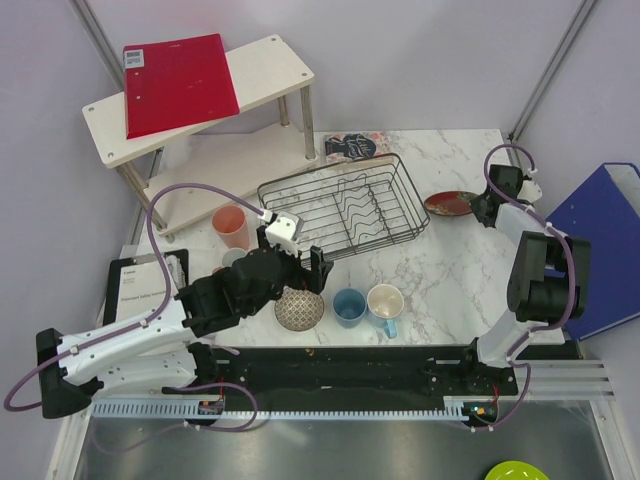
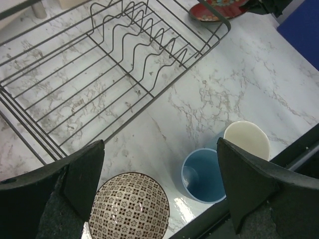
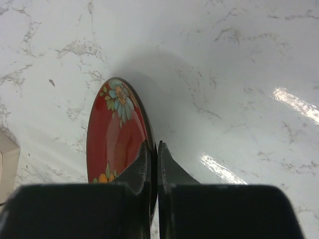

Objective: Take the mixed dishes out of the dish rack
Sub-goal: Place the plate at the center of the board, then reset both arms

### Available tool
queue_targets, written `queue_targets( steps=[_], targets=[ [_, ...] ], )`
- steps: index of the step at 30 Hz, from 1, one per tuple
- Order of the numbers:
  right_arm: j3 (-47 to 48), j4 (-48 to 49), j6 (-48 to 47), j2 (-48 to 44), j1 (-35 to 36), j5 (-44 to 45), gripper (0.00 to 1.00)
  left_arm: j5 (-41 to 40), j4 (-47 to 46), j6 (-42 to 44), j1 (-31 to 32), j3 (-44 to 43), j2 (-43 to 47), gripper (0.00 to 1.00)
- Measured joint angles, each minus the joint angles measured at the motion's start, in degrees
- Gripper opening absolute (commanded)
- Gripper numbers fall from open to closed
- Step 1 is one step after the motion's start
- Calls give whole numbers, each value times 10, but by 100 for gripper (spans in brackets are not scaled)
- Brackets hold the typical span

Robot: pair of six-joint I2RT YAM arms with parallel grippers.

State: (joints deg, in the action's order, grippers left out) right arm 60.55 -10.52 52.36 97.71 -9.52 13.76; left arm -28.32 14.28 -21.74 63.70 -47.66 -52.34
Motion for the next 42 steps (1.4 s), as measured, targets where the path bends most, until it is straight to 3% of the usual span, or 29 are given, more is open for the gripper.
queue_targets(
  steps=[6,8,9,12,23,29,34,42],
  targets=[
    [6,24,0,18,-1,-14,2,19,14,-36,0,11,6,99],
    [10,31,0,26,-1,-18,15,22,18,-45,0,15,6,99],
    [12,33,-1,30,-1,-20,29,25,20,-47,0,17,6,99],
    [17,35,-7,43,-1,-22,48,33,25,-55,0,21,6,99],
    [-25,0,-8,35,0,-24,72,45,29,-57,0,21,6,99],
    [-102,-17,12,-82,1,-26,78,49,29,-57,0,21,6,99],
    [-112,-39,8,-248,28,-30,81,46,33,-61,0,21,1,99],
    [-96,-13,-95,-444,196,-30,86,47,57,-97,0,-2,-82,99]
  ],
)
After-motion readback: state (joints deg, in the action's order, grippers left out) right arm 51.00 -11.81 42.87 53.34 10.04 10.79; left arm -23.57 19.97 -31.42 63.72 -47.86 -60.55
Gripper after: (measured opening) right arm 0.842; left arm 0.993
